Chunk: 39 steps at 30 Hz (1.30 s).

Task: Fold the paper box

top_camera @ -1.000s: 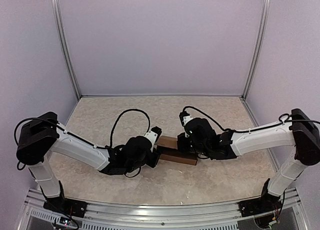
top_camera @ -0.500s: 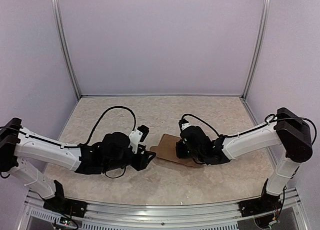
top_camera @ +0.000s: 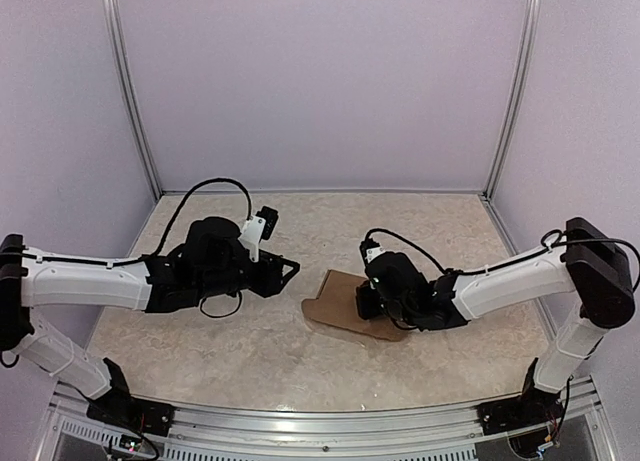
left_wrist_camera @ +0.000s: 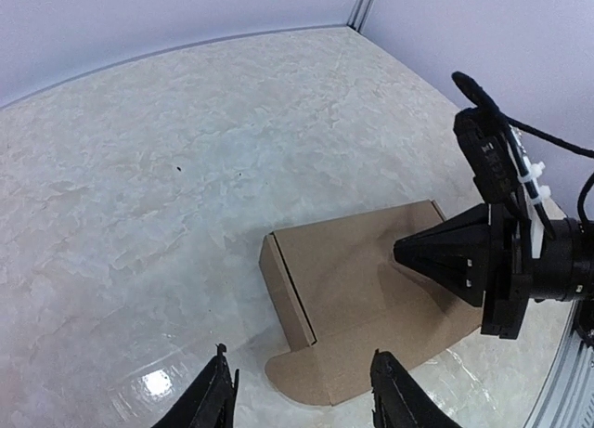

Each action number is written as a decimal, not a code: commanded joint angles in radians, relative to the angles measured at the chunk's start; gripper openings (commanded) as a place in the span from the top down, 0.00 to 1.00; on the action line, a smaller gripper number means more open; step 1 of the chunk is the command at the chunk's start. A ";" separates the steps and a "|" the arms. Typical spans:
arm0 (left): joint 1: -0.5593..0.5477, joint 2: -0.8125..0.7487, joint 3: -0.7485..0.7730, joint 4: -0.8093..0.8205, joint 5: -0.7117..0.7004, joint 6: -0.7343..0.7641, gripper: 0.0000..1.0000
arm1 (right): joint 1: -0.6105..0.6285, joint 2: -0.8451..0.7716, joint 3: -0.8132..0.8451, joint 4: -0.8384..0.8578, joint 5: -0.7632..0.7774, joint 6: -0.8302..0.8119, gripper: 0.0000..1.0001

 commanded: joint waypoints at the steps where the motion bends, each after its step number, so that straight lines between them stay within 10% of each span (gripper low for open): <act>1: 0.057 0.041 0.066 -0.033 0.129 -0.026 0.51 | 0.006 -0.095 0.005 -0.092 -0.001 -0.036 0.94; 12: 0.128 0.197 0.162 -0.002 0.202 -0.043 0.44 | -0.026 -0.268 -0.030 -0.288 0.063 0.027 0.40; 26: 0.227 0.362 0.202 0.115 0.397 -0.189 0.41 | -0.202 -0.287 -0.164 -0.272 -0.304 0.250 0.34; 39: 0.262 0.452 0.158 0.175 0.511 -0.298 0.41 | -0.280 -0.273 -0.293 -0.005 -0.508 0.347 0.52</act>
